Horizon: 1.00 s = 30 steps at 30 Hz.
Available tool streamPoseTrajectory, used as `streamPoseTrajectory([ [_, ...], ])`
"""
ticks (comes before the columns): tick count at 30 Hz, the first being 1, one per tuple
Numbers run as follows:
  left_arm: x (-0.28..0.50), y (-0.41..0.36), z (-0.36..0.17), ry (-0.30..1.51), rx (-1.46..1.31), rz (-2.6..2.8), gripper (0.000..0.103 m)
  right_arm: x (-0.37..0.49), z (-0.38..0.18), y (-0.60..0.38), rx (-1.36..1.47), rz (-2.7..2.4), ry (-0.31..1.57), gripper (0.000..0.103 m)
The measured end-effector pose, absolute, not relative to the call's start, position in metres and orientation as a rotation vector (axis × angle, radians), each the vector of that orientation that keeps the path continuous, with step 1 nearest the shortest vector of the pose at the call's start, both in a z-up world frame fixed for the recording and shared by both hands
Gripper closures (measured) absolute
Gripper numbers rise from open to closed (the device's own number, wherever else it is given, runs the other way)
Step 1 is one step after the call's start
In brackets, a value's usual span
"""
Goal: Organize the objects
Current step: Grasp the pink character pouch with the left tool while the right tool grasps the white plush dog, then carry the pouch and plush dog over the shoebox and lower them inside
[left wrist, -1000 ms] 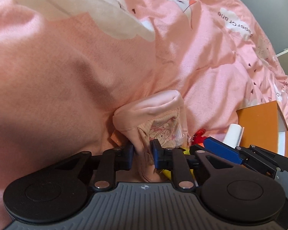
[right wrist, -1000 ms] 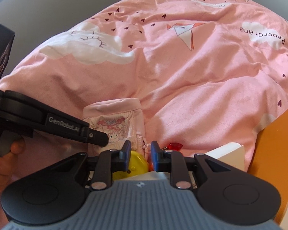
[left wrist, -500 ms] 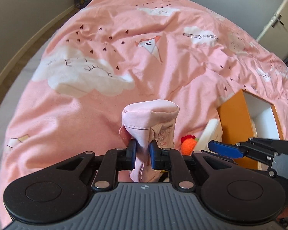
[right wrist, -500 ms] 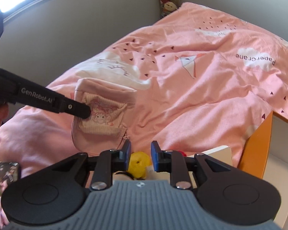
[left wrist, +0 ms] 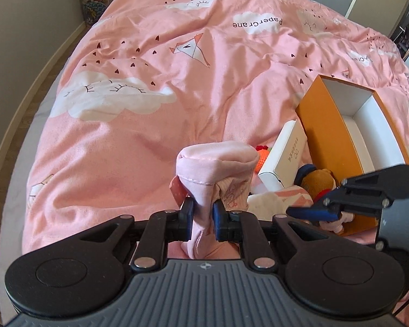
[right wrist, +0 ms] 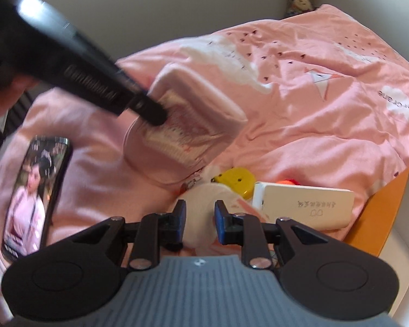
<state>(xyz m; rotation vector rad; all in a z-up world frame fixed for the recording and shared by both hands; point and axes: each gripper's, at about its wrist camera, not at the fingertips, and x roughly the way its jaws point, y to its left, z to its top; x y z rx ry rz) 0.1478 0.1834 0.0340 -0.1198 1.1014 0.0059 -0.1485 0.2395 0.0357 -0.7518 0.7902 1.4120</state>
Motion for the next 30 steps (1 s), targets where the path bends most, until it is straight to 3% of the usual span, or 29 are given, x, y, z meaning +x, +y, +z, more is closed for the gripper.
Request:
streamPoseTrajectory([
  [4, 0.153, 0.188, 0.021, 1.081, -0.140, 0.014, 0.086, -0.150, 0.023, 0.244, -0.862, 1.423, 0.783, 0.065],
  [6, 0.156, 0.188, 0.015, 1.075, -0.138, 0.006, 0.086, -0.150, 0.018, 0.249, -0.910, 1.431, 0.776, 0.050],
  [12, 0.164, 0.187, 0.003, 1.079, -0.114, -0.007, 0.081, -0.159, 0.001, 0.263, -1.113, 1.463, 0.698, 0.033],
  [24, 0.171, 0.195, -0.018, 1.115, -0.100, 0.024, 0.074, -0.154, -0.026, 0.287, -1.264, 1.377, 0.570, 0.034],
  [30, 0.179, 0.204, -0.028, 1.169, -0.156, 0.030, 0.053, -0.143, -0.027, 0.292, -1.194, 1.408, 0.602, 0.033],
])
